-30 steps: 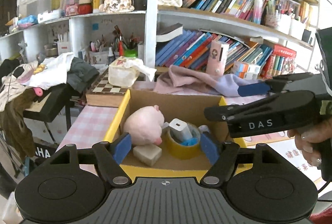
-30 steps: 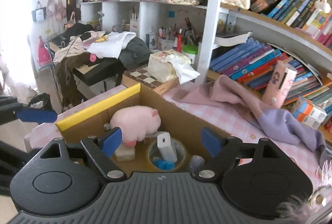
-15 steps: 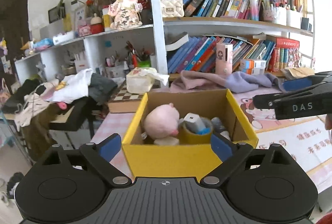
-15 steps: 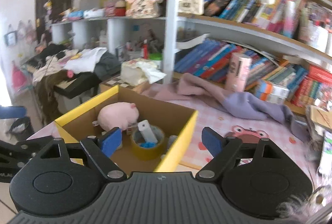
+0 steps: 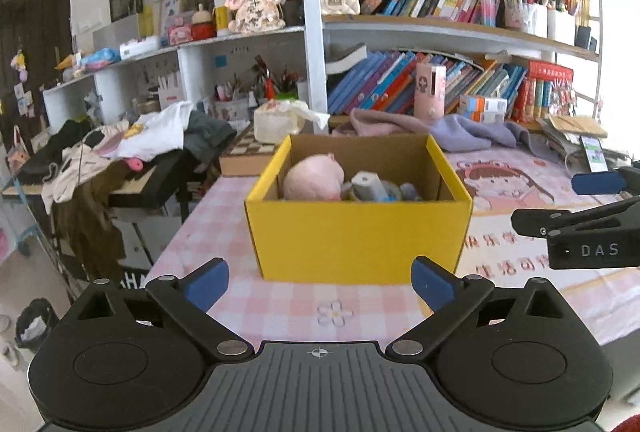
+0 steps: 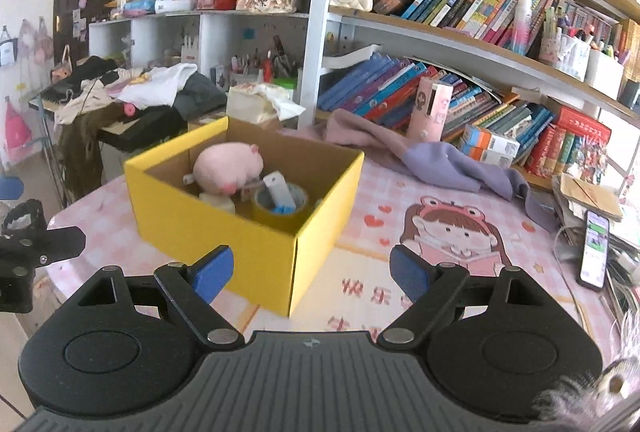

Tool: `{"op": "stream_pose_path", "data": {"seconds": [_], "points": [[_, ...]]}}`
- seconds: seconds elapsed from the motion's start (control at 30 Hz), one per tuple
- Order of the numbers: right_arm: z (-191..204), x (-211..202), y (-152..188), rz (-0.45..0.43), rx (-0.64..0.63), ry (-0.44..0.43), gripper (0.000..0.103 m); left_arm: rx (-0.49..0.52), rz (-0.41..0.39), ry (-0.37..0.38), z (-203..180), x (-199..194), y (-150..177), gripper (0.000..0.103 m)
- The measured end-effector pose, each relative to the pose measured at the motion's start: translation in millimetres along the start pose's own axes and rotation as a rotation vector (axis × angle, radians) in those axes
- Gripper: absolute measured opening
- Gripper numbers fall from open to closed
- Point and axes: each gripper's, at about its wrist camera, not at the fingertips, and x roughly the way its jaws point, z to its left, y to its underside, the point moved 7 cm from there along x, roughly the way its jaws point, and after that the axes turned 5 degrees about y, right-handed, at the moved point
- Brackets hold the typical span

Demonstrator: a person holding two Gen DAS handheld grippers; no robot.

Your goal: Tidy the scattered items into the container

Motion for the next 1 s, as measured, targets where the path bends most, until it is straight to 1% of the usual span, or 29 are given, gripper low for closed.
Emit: {"op": "stream_pose_path", "data": {"seconds": [0.2,0.4,0.53,0.67,0.77,0.83,0.9,1.0], "points": [[-1,-19,25,0.022,-0.002,0.037,0.085,0.018,0.024,0.013,-12,-4,12,0.099],[-1,-35,51,0.04,0.006,0.082,0.085,0.011,0.04,0.027,-25,-5,23,0.1],[0,-43,66,0.06,0.006,0.094,0.086,0.044,0.051,0.042,-37,-6,30,0.1],[-6,-47,72,0.074,0.022,0.113,0.087,0.071,0.056,0.072,-50,-5,31,0.1],[-14,-47,76,0.091,0.057,0.124,0.088,0.091,0.068,0.077,-58,-4,34,0.1],[-20,-46,79,0.109,0.084,0.128,0.089,0.091,0.08,0.082,-61,-3,36,0.1],[-26,-46,81,0.122,0.109,0.136,0.093,0.082,0.093,0.086,-63,0,37,0.1],[-34,-48,84,0.129,0.125,0.151,0.095,0.068,0.112,0.096,-67,3,39,0.1]]}}
